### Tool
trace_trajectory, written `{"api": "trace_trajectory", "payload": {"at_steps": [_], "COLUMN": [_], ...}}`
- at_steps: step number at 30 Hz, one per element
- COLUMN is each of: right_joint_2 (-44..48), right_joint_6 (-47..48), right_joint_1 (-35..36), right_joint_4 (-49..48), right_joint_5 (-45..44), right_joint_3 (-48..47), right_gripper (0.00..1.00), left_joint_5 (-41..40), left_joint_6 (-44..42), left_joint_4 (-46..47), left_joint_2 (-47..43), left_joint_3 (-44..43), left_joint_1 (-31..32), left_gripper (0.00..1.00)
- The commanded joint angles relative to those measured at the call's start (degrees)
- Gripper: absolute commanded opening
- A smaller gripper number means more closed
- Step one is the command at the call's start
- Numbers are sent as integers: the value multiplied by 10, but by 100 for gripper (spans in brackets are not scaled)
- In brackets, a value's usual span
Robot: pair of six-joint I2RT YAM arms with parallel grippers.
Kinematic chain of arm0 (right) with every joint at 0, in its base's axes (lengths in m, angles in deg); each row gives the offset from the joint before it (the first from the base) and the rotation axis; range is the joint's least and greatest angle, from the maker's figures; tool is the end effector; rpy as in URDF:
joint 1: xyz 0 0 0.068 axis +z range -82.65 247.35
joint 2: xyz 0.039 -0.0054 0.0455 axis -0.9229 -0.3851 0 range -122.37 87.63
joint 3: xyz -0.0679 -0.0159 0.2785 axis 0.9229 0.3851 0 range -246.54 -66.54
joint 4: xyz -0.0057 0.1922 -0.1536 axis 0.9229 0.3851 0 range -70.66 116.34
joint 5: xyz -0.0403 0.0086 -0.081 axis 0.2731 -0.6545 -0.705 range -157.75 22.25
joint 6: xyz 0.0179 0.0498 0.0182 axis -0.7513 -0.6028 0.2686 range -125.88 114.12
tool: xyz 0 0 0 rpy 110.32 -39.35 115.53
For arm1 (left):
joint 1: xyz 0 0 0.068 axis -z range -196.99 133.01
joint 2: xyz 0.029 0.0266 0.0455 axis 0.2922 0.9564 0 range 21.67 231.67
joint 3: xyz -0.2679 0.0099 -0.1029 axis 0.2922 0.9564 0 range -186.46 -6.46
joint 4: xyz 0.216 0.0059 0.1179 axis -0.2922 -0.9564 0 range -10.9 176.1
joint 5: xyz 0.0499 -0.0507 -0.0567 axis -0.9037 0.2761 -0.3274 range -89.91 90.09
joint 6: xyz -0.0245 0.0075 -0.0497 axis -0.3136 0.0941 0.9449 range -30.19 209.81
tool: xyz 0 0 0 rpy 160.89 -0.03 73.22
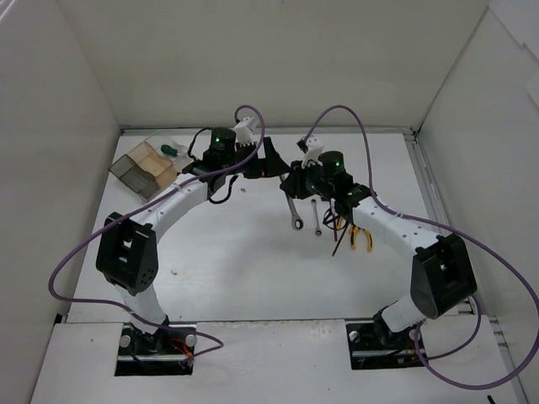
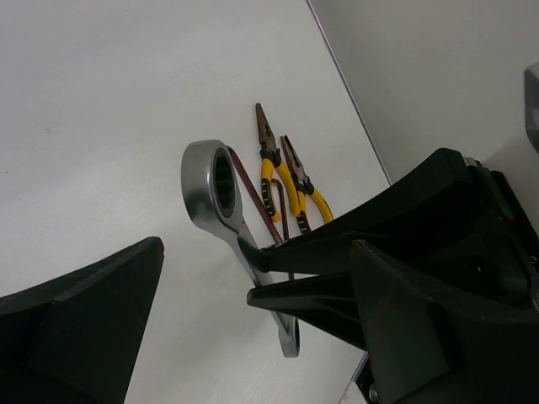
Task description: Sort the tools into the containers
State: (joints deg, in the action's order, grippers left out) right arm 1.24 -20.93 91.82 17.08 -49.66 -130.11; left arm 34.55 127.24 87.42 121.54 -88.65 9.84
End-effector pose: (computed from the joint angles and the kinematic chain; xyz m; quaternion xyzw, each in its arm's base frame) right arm 0.3045 0.1517 0.3194 -0.1559 0.8016 0.3117 0.4857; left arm 0.3519 -0.2025 0.3462 0.1061 0.7777 -0.5052 0.3586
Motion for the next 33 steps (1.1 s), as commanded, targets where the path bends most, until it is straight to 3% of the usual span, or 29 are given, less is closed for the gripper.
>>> {"api": "trace_trajectory", "payload": {"at_steps": [1, 6, 8, 12, 13, 17, 19, 20, 21, 23, 24, 25, 29, 33], "right_joint_2": [48, 55, 55, 54, 52, 50, 52, 57, 65, 93, 105, 117, 177, 247], "right_joint_6": [-21, -31, -32, -32, -31, -28, -27, -26, -28, -18, -16, -11, -10, -12], "right_joint_1": [8, 23, 30, 44, 51, 65, 66, 67, 68, 68, 68, 66, 56, 57], "right_joint_4": [-100, -108, -107, -102, -101, -88, -82, -68, -62, -42, -31, -19, 100, 158], "right_joint_5": [-1, -13, -16, -25, -28, -52, -55, -59, -69, -77, -88, -94, -99, -94], "right_joint_3": [-10, -4, -4, -11, -13, -19, -23, -24, -23, -16, -7, -2, 5, 40], "right_gripper": [0, 0, 0, 0, 0, 1, 16, 33, 40, 58, 62, 70, 78, 82], "left_joint_5": [1, 3, 6, 17, 19, 43, 49, 57, 59, 44, 29, 9, -127, -208], "left_joint_6": [19, 26, 27, 29, 27, 26, 30, 31, 27, -9, -34, -90, -223, -345], "left_joint_4": [54, 58, 67, 71, 71, 83, 90, 97, 99, 79, 56, 4, -96, -166], "left_joint_2": [-8, -9, -10, -20, -21, -38, -45, -49, -61, -76, -94, -103, -150, -159], "left_joint_3": [-27, -13, -8, -2, 1, 24, 44, 51, 56, 64, 59, 44, 12, -33], "left_joint_1": [9, 15, 15, 15, 15, -12, -24, -32, -48, -63, -70, -75, -107, -142], "left_gripper": [87, 79, 63, 10, 2, 0, 0, 0, 0, 0, 0, 0, 0, 0]}}
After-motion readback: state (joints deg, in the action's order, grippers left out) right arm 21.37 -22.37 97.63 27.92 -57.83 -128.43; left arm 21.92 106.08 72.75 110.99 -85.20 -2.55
